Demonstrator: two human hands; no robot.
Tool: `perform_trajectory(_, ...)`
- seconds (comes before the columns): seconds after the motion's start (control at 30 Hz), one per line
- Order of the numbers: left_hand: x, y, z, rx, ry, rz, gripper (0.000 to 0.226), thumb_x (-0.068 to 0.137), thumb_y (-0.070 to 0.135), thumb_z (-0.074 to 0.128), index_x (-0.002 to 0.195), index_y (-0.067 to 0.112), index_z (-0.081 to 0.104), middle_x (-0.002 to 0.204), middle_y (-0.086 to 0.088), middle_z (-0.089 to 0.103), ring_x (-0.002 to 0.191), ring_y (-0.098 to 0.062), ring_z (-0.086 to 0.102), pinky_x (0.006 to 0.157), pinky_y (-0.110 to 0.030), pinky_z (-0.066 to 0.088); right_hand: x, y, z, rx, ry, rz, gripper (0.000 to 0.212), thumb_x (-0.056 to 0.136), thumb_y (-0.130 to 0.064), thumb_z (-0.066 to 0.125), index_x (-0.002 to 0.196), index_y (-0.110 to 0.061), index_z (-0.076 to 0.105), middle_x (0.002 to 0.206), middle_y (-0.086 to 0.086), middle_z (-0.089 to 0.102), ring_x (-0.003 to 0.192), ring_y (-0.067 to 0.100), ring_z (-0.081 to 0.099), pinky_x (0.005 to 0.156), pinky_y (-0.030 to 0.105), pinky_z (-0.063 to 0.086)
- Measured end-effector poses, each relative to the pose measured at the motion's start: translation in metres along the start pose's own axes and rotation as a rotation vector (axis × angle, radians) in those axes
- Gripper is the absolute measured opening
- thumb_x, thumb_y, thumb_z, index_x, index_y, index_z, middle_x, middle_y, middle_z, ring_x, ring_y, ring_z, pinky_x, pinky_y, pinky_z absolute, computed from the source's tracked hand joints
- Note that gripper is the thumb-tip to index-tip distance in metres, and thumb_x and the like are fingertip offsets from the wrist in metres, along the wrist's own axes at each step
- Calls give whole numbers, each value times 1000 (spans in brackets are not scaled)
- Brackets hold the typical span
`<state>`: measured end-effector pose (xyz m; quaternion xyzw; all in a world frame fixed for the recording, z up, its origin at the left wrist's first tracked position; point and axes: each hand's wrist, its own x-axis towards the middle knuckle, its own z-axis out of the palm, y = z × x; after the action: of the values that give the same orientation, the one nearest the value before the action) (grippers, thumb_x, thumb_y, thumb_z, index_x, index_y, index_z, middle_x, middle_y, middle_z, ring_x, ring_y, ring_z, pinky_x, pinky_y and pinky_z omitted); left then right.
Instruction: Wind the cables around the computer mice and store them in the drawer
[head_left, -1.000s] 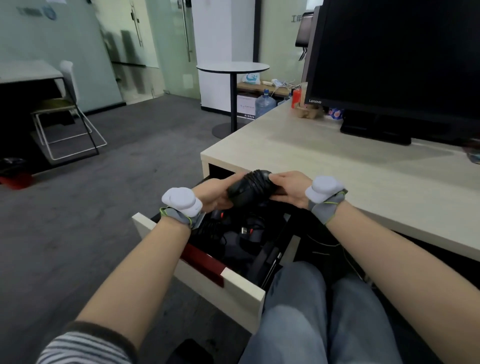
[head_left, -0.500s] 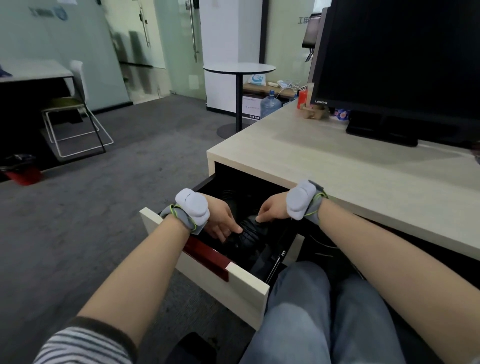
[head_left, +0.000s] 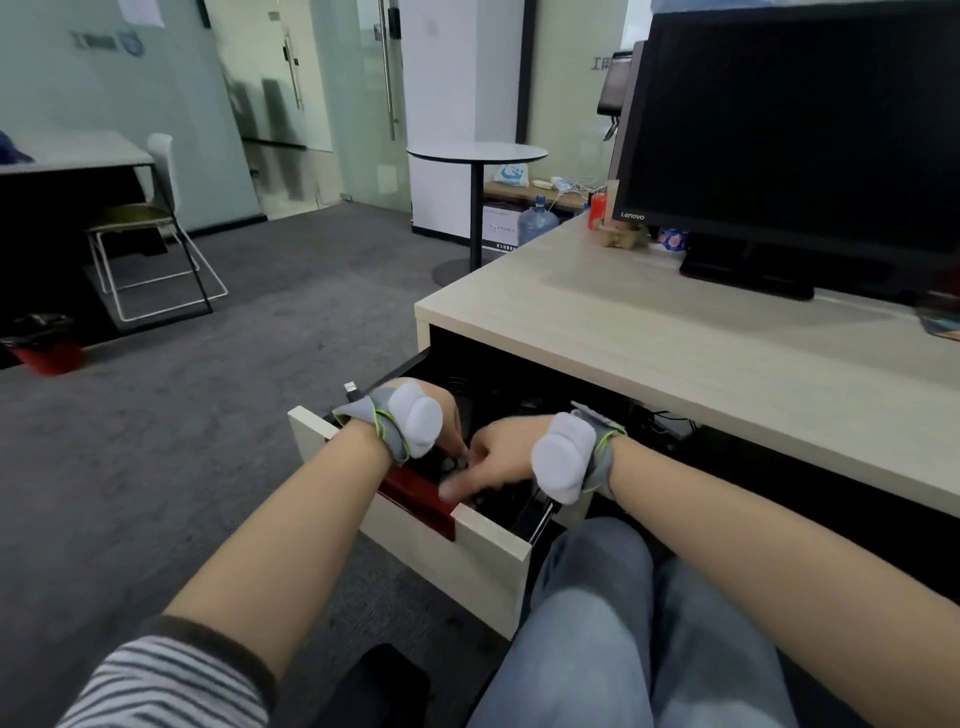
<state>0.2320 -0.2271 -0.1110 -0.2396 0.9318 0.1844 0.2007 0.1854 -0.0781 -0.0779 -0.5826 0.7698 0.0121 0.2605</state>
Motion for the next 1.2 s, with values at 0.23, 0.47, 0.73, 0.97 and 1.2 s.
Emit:
perform_trajectory(0.23, -19, -17, -19, -254, -55, 7, 13, 86, 27, 61, 86, 14, 64, 81, -4, 60, 70, -17, 54, 57, -20, 45, -2, -18, 34, -290, 112, -35, 45, 73, -48, 63, 90, -6, 63, 67, 1, 49, 58, 21, 46, 50, 26, 34)
perform_trajectory(0.47, -17, 0, -16, -76, 287, 289, 23, 94, 30, 49, 93, 18, 69, 94, 1, 66, 79, -7, 55, 70, -17, 40, 5, 40, 10, -323, 344, 125, 64, 60, -65, 63, 107, -24, 53, 100, 2, 59, 95, 27, 55, 75, 38, 35)
perform_trajectory(0.73, 37, 25, -18, 28, 680, 280, 64, 83, 33, 65, 140, 26, 38, 142, -4, 38, 131, -25, 33, 111, -35, 28, 14, 110, -12, -405, 644, 436, 101, 71, -64, 59, 145, -18, 9, 151, 12, 17, 141, 32, 11, 112, 54, 9)
perform_trajectory(0.97, 76, 34, -35, 156, 687, 157, 79, 84, 45, 60, 147, 27, 16, 149, 1, 33, 140, -18, 27, 118, -42, 11, 33, 132, -24, -328, 679, 506, 78, 70, -56, 66, 128, -15, 34, 129, 6, 41, 119, 30, 39, 101, 56, 27)
perform_trajectory(1.2, 88, 44, -40, 310, 809, 98, 57, 78, 50, 61, 127, 26, 46, 125, -2, 48, 119, -24, 44, 111, -42, 23, 47, 140, -26, -342, 735, 515, 64, 74, -42, 69, 121, -12, 37, 122, 8, 43, 110, 30, 41, 89, 48, 34)
